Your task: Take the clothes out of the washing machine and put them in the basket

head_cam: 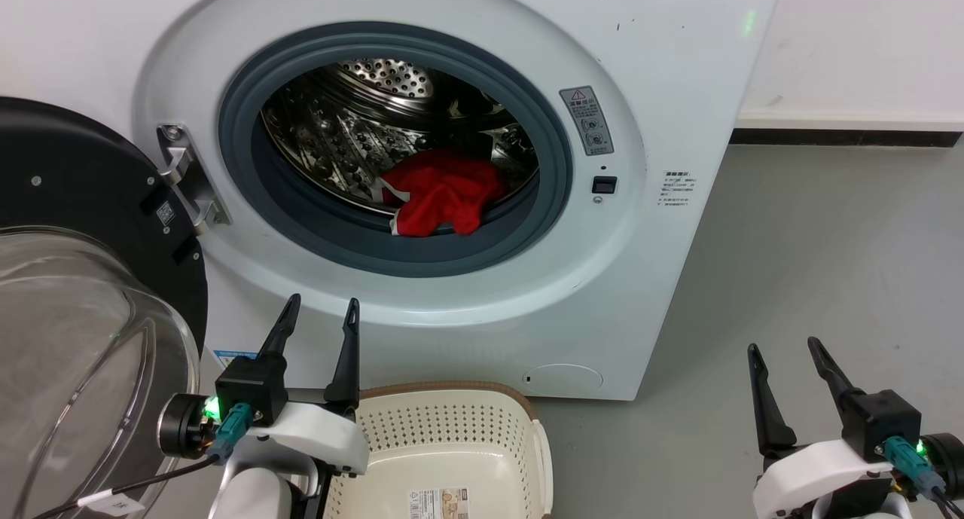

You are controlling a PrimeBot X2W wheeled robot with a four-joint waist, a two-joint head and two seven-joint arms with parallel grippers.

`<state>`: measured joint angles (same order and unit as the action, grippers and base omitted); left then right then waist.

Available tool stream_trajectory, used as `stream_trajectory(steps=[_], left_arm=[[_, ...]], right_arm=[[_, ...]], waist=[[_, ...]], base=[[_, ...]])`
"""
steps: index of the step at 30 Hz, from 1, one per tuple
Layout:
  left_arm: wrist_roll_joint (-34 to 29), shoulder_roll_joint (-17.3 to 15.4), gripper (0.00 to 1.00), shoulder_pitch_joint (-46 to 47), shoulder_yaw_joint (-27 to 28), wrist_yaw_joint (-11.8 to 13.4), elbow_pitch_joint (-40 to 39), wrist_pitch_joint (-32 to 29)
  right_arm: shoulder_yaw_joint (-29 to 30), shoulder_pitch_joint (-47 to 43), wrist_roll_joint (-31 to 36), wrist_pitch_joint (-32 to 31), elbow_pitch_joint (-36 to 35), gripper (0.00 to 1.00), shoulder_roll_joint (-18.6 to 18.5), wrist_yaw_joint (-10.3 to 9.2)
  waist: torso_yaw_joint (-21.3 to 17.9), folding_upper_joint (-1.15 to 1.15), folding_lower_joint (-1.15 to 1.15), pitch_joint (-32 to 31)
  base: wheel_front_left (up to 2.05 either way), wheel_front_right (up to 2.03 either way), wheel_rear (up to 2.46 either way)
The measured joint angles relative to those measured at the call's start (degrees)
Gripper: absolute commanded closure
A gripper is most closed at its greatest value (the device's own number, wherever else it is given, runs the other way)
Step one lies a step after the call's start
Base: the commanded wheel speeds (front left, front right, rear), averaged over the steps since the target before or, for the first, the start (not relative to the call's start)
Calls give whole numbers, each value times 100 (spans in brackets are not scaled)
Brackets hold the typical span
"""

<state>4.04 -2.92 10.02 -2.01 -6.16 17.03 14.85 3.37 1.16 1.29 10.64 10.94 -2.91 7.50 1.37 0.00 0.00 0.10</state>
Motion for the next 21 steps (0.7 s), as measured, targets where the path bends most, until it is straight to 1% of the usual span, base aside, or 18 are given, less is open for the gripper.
stream_trajectory(steps=[4,21], left_arm=[[-44,1,0,38,11,12,49,7],[-33,1,0,120,56,65,102,8]], right_arm=[[-1,0,63,19,20,0,0,0],[-2,7,-32,25,66,0,0,0]], waist=[[-14,0,0,9],[-54,0,0,68]], base=[[0,0,0],[0,0,0]])
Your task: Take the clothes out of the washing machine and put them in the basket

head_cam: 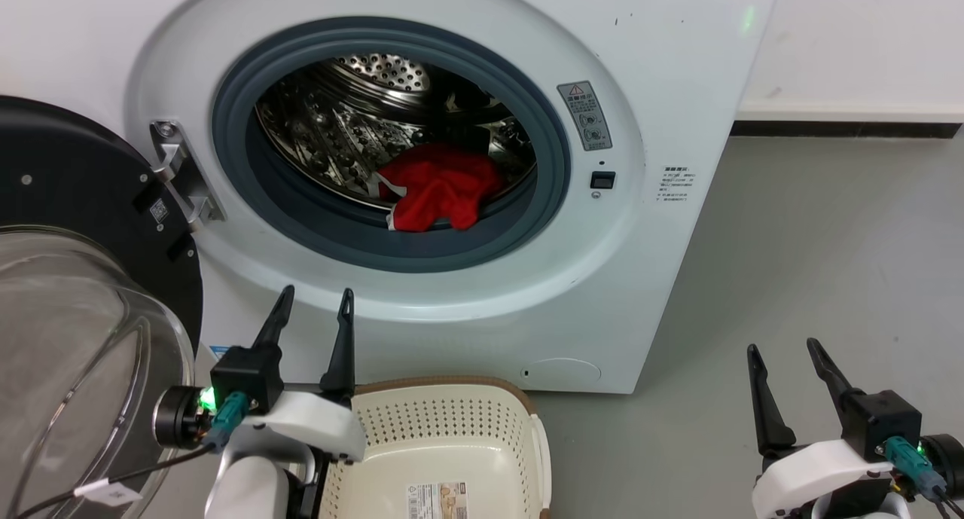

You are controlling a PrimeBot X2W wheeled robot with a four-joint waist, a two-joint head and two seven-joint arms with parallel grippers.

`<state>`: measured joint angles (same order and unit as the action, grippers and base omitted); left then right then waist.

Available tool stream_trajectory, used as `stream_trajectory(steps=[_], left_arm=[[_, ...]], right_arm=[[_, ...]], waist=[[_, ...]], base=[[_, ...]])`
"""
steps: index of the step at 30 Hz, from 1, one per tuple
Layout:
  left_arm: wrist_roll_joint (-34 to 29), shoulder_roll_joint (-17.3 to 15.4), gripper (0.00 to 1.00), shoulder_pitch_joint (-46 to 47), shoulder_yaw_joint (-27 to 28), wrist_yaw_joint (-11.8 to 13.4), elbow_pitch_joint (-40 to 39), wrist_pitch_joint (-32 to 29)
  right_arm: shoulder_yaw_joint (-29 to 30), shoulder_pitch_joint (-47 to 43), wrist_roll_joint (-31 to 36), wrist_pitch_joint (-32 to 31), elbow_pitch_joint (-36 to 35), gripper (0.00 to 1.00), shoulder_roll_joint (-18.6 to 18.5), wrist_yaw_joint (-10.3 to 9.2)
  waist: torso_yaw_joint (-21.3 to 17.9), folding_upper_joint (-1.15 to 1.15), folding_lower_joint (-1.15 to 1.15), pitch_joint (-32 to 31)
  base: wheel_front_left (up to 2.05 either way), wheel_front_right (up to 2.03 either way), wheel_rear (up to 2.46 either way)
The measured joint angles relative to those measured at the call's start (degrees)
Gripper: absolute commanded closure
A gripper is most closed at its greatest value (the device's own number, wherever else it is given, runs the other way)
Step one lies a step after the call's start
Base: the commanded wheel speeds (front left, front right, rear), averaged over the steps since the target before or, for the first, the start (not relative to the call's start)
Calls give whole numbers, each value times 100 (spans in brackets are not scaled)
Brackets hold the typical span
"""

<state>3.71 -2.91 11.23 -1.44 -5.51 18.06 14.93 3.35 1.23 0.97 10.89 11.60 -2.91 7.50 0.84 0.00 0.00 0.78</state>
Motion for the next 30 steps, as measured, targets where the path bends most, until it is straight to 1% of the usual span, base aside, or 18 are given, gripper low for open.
stream_trajectory(steps=[6,14,20,24,30], left_arm=[[49,0,0,508,-20,76,123,14],[0,-42,0,1567,-15,85,828,15],[11,-247,0,2460,68,70,1566,15],[51,-419,0,3104,138,75,2208,-13],[87,-755,0,4089,191,96,3018,-355]], right_arm=[[-98,152,-46,-18,-205,0,0,0],[-375,425,-129,-25,-259,0,0,1],[-511,612,-247,56,-257,0,-2,0],[-620,773,-338,127,-226,0,-1,1],[-836,1241,-527,275,-68,0,-2,1]], waist=[[-71,0,0,263],[-320,0,-1,725],[-567,0,0,1118],[-742,0,-1,1429],[-1028,0,-1,1928]], base=[[0,0,0],[0,0,0],[0,0,0],[0,0,0],[0,0,0]])
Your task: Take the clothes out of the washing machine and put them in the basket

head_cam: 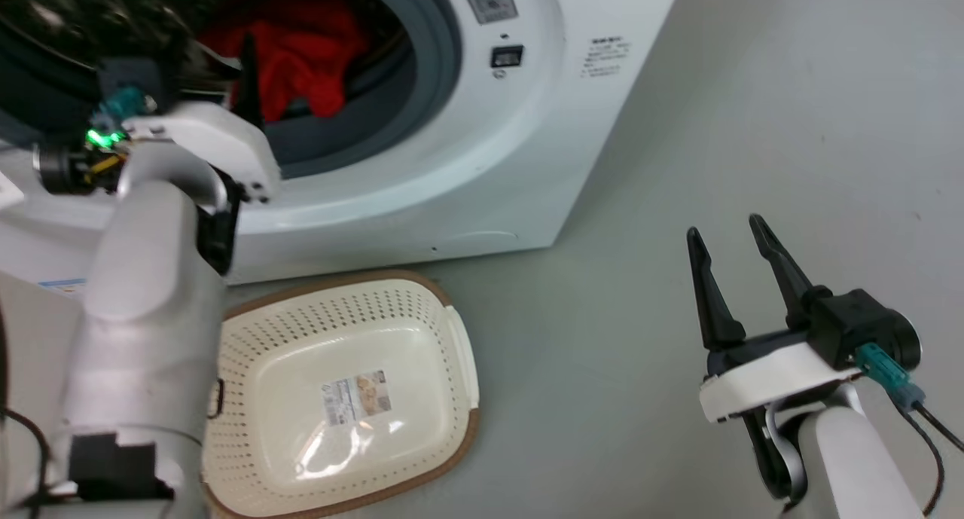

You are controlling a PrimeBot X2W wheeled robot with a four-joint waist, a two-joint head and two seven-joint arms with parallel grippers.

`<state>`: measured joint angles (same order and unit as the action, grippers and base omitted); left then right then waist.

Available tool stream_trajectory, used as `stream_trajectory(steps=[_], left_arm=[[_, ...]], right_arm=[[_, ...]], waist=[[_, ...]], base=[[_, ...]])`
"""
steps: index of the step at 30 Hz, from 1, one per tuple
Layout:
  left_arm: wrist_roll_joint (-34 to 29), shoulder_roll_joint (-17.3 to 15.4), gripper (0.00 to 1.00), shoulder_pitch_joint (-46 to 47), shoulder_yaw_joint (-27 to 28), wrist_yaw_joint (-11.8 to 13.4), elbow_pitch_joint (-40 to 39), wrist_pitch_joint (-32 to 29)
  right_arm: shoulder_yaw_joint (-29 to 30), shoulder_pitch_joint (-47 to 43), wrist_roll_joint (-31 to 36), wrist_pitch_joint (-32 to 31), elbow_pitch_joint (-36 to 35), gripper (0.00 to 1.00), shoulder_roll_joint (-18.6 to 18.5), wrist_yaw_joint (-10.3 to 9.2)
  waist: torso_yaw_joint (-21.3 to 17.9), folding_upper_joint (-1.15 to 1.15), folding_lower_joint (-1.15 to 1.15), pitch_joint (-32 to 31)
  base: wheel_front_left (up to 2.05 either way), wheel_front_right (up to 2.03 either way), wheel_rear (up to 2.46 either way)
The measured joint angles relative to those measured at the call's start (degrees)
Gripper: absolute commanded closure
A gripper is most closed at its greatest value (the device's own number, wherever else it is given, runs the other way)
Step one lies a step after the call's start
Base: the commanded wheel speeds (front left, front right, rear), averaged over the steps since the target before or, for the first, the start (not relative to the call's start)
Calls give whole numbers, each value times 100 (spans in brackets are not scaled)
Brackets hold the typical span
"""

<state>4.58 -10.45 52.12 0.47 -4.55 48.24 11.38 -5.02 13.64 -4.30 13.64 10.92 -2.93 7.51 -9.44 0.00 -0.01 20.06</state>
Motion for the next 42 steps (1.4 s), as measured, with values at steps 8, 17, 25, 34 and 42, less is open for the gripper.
stream_trajectory(steps=[8,17,25,34,42], left_arm=[[129,-481,0,982,-3,-151,1012,-699],[433,-927,0,1881,-64,-274,1883,-1933],[697,-1103,0,2308,-193,-286,2265,-3115],[953,-1233,100,2401,-289,-293,2325,-3662],[840,-1191,100,2056,-442,-199,1881,-2116]], right_arm=[[-315,387,-326,108,292,0,-1,0],[-579,589,-588,140,396,0,-2,0],[-719,642,-737,141,348,0,-1,-1],[-773,696,-811,142,367,0,0,0],[-703,687,-771,144,490,0,0,0]], waist=[[-452,0,0,532],[-862,0,0,1013],[-1108,0,0,1249],[-1202,0,1,1238],[-1146,0,1,983]], base=[[0,0,0],[0,0,0],[0,0,0],[0,0,0],[0,0,0]])
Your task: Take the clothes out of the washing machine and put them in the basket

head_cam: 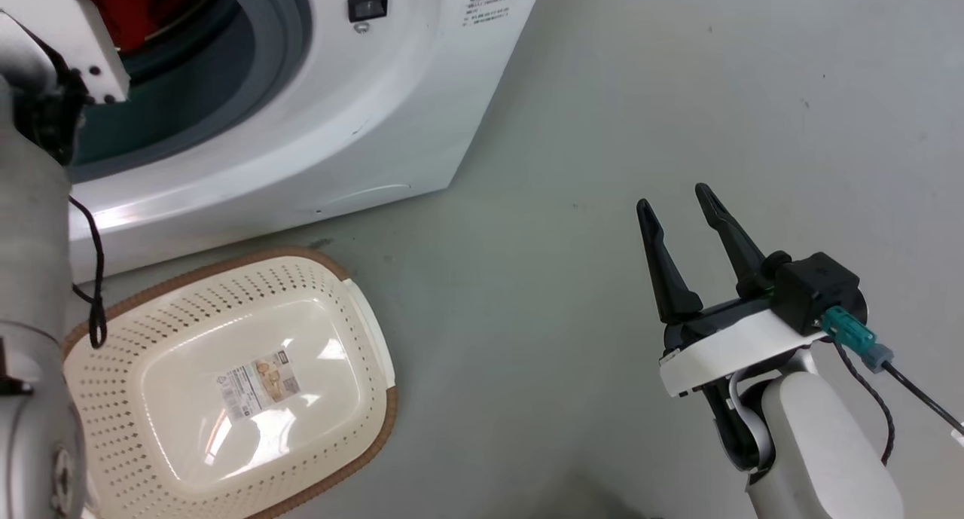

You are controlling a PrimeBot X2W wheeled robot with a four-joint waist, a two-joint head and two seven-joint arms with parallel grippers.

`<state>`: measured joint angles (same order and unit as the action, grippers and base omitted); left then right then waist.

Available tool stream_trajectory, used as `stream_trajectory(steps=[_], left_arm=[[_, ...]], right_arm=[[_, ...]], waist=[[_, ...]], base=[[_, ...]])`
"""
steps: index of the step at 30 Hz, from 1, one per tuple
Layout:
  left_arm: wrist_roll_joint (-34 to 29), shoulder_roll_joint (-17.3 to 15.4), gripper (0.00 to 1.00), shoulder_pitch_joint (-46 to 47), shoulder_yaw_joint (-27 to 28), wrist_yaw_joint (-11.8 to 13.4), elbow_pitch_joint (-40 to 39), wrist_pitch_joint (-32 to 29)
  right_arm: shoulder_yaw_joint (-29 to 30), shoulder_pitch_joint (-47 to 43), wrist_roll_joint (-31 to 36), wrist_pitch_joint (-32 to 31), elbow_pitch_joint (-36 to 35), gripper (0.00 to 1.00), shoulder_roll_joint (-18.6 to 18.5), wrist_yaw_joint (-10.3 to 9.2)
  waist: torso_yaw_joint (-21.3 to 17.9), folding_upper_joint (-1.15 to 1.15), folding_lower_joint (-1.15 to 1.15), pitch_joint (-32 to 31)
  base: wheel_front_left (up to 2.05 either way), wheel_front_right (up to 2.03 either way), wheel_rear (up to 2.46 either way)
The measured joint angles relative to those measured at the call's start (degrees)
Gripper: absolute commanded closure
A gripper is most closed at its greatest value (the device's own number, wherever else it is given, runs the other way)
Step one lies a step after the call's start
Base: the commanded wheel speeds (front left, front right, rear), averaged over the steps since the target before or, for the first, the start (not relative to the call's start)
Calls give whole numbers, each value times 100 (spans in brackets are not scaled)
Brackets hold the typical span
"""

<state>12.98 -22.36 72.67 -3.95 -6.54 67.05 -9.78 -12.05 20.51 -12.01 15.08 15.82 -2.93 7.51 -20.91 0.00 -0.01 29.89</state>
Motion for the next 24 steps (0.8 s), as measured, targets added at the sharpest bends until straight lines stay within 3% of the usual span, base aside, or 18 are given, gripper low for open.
stream_trajectory(steps=[10,15,24], left_arm=[[-9,404,100,-1057,-76,159,-131,2269],[37,567,100,-1601,-46,174,-475,2466],[103,839,100,-2855,278,169,-2136,2477]], right_arm=[[247,-341,361,0,230,0,1,0],[441,-565,513,0,332,0,3,0],[676,-930,633,-62,386,0,3,0]], waist=[[248,0,1,-818],[437,0,1,-1284],[832,0,1,-1985]], base=[[0,0,0],[0,0,0],[0,0,0]])
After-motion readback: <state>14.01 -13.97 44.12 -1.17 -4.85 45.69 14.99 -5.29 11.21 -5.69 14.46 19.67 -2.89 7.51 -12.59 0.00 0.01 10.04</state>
